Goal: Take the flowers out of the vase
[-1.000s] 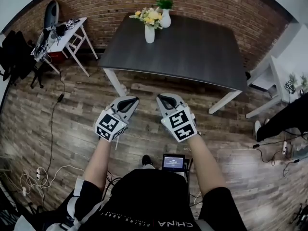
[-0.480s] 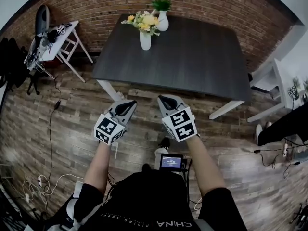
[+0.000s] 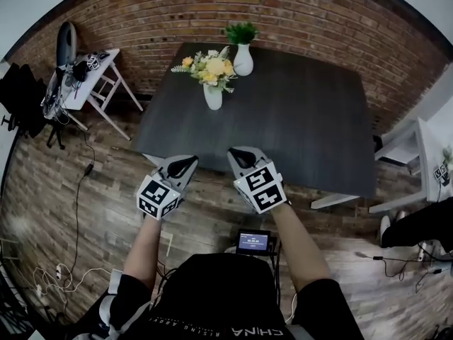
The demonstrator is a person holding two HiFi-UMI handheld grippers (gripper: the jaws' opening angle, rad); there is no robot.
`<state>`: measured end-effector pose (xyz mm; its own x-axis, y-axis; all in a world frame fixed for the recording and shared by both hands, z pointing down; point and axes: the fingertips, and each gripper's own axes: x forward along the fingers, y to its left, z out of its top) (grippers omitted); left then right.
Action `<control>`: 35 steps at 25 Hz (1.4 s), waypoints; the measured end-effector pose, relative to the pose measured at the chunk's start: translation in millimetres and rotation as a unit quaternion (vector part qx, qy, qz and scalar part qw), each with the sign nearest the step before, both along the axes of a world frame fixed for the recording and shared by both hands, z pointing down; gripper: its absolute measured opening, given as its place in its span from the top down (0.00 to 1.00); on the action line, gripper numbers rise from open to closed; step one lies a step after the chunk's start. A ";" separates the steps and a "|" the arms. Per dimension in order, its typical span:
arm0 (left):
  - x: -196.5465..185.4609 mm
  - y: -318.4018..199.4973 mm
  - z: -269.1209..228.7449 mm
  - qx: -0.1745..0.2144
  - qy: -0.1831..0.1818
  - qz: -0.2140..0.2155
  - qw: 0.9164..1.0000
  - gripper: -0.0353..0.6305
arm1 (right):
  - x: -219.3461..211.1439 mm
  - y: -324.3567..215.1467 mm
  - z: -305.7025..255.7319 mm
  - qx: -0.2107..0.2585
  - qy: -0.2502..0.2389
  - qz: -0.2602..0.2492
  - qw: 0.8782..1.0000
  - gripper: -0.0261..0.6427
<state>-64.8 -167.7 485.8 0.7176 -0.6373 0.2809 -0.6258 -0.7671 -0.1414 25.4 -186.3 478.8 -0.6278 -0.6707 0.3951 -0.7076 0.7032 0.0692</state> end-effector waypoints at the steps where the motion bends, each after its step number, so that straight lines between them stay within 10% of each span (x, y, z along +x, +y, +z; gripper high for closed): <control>1: 3.1 -8.6 -0.3 -0.001 0.002 -0.003 1.000 0.94 | 3.1 -9.4 1.5 -0.003 0.000 -0.002 1.000 0.95; 35: -35.4 -312.6 51.5 -0.061 0.036 0.076 0.995 0.94 | -27.7 -260.9 55.0 -0.065 -0.019 0.093 0.993 0.95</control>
<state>-100.3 -480.3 537.3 0.8237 -0.4852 0.2935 -0.5073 -0.8618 -0.0011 -2.3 -447.2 533.8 -0.5142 -0.7218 0.4632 -0.8266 0.5612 -0.0431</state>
